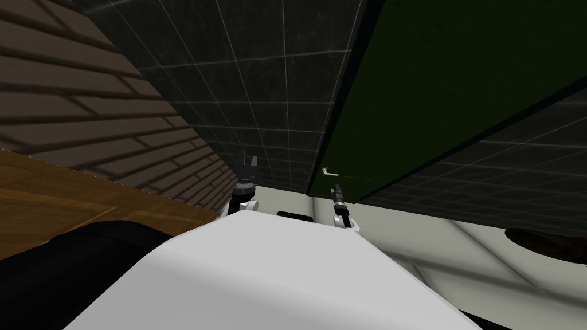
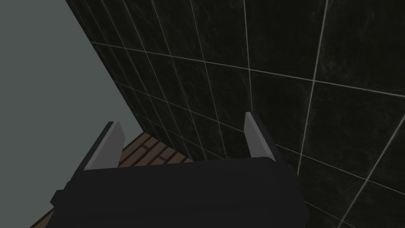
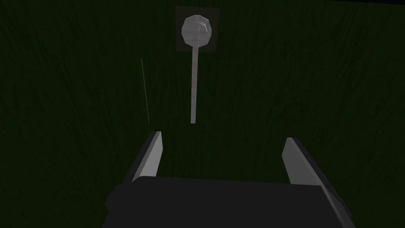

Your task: Pull the door open

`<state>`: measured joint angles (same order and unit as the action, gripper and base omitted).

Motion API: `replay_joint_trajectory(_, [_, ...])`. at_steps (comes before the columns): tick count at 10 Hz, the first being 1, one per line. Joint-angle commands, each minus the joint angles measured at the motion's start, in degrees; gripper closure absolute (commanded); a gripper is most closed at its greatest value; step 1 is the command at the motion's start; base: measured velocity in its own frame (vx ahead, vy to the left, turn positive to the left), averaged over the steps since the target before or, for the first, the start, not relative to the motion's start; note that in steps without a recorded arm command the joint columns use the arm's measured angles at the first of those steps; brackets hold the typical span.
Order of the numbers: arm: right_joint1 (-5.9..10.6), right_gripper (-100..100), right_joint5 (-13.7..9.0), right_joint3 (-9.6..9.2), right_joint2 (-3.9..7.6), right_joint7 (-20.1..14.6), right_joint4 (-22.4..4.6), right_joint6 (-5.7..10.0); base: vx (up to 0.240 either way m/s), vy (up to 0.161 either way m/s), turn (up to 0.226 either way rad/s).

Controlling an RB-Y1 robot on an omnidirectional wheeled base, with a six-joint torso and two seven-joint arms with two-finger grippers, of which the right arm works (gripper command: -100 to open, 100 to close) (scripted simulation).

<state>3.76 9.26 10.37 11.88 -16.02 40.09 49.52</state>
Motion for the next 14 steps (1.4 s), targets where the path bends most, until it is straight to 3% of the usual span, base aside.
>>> replay_joint_trajectory(1, [0.61, -100, 0.22, 0.22, 0.15, -0.37, -1.79, 0.45, 0.057, -0.003, 0.027])
replay_joint_trajectory(6, [2.15, -100, 1.01, 0.84, 0.52, -1.63, -6.48, 1.14, 0.085, 0.01, 0.029])
replay_joint_trajectory(8, [2.09, -100, 1.05, 0.83, 0.57, -1.74, -6.35, 0.99, 0.042, 0.006, 0.008])
replay_joint_trajectory(14, [0.36, -100, -0.97, 3.23, 3.86, -3.38, -8.49, 2.99, 0.185, 0.014, 0.132])
